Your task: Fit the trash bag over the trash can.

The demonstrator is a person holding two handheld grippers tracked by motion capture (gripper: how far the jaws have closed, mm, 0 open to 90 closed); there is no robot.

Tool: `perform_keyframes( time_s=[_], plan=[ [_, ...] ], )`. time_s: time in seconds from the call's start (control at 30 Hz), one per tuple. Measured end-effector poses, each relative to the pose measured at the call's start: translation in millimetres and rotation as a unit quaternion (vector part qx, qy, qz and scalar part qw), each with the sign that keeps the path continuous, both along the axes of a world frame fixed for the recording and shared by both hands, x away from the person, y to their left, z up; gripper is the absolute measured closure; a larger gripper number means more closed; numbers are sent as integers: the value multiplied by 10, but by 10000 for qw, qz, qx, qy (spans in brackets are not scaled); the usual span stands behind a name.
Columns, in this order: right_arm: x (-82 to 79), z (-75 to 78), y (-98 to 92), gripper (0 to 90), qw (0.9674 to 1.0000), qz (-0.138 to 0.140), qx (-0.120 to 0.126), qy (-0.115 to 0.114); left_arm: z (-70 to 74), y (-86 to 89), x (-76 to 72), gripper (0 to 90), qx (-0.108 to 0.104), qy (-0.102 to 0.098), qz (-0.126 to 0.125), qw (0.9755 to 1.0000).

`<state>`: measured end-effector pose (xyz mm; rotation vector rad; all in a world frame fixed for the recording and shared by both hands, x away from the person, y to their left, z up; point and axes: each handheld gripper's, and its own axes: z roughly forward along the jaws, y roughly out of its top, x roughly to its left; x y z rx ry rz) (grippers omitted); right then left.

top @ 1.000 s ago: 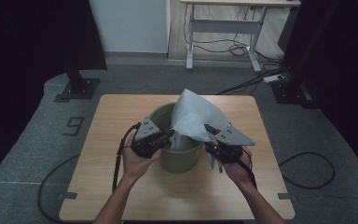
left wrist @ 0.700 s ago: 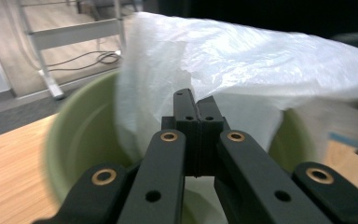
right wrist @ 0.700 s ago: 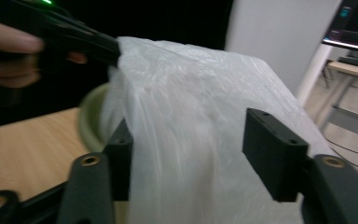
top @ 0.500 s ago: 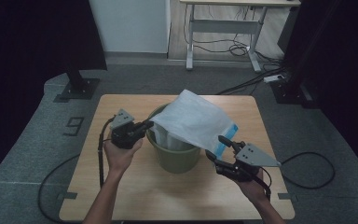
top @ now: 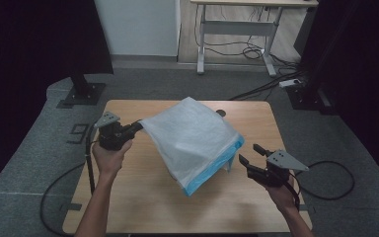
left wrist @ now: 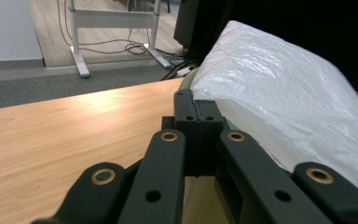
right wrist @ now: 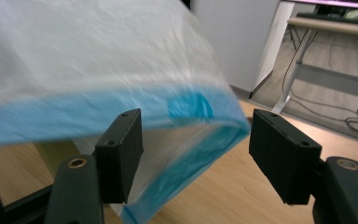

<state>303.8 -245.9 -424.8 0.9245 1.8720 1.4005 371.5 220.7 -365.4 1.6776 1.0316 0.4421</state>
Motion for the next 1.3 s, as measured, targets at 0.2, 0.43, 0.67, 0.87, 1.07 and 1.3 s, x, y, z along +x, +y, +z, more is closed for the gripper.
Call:
perform_keyframes(
  time_s=[0.2, 0.43, 0.67, 0.87, 1.07, 1.3],
  plan=[
    [197, -182, 61, 318, 9996, -144, -202, 152, -56, 75, 129, 898, -69, 140, 49, 9999],
    [431, -175, 156, 323, 9988, -398, -281, -24, -87, 62, 156, 898, -80, 100, -105, 9999],
    [532, -11, 200, 741, 9997, -177, -155, -56, -77, 3, 173, 898, -118, 76, -242, 9996],
    [434, 203, 56, 883, 9994, -216, 18, -252, -61, -135, 238, 897, -103, 58, -507, 9986],
    [337, 392, -146, 883, 9981, -370, 111, -485, -56, -354, 291, 893, -23, 83, -773, 9970],
    [288, 463, -242, 883, 9966, -540, 141, -599, -60, -410, 207, 627, 327, 48, -1033, 9941]
  ],
)
